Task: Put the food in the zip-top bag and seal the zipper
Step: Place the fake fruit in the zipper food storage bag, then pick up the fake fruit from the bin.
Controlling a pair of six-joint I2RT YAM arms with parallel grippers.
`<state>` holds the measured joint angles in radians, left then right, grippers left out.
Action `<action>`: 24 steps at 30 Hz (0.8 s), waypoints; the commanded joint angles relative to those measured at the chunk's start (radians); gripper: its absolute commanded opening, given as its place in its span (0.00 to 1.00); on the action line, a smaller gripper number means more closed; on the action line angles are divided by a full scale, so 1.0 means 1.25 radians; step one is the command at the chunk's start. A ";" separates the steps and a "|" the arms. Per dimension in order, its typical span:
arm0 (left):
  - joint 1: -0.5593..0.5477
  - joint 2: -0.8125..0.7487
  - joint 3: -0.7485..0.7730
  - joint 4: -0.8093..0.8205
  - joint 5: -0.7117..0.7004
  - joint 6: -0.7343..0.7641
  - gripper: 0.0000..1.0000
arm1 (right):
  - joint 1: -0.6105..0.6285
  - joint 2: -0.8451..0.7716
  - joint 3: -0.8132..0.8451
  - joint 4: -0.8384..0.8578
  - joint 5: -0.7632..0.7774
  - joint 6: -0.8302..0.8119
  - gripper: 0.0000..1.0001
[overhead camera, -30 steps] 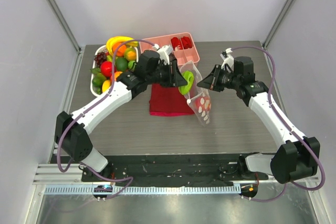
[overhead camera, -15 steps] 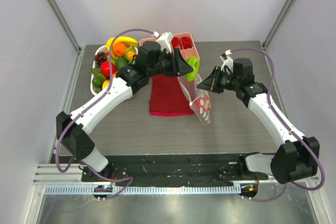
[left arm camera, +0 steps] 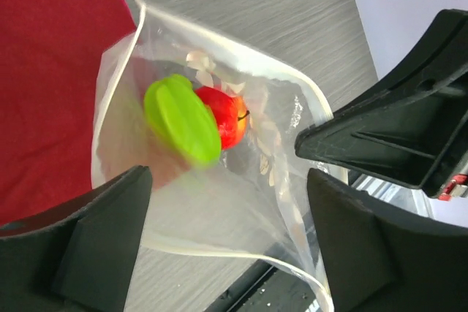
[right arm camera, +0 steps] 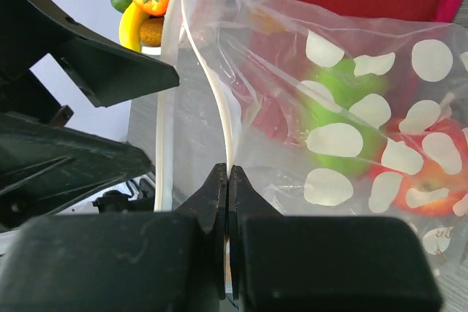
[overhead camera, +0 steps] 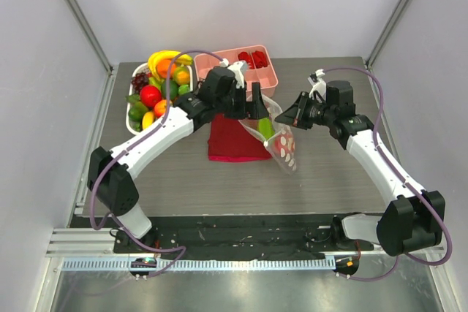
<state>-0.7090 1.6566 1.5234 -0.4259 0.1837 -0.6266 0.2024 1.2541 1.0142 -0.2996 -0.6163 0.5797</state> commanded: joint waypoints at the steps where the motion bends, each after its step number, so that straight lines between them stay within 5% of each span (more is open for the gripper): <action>1: -0.002 -0.022 0.068 -0.064 0.016 0.096 0.95 | -0.002 -0.018 0.027 0.036 -0.009 0.008 0.01; 7: 0.103 -0.097 0.099 -0.089 0.108 0.177 0.99 | -0.006 -0.033 0.023 0.034 -0.008 -0.005 0.01; 13: 0.379 -0.158 0.059 -0.161 0.157 0.302 0.99 | -0.007 -0.036 0.016 0.032 -0.003 -0.024 0.01; 19: 0.617 -0.125 0.037 -0.198 0.004 0.353 1.00 | -0.006 -0.031 0.011 0.032 -0.002 -0.034 0.01; 24: 0.646 -0.043 0.061 -0.196 -0.128 0.317 1.00 | -0.006 -0.020 0.015 0.032 -0.002 -0.035 0.01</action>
<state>0.0761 1.5349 1.5814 -0.6518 0.1932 -0.2253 0.1986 1.2434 1.0142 -0.2996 -0.6155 0.5514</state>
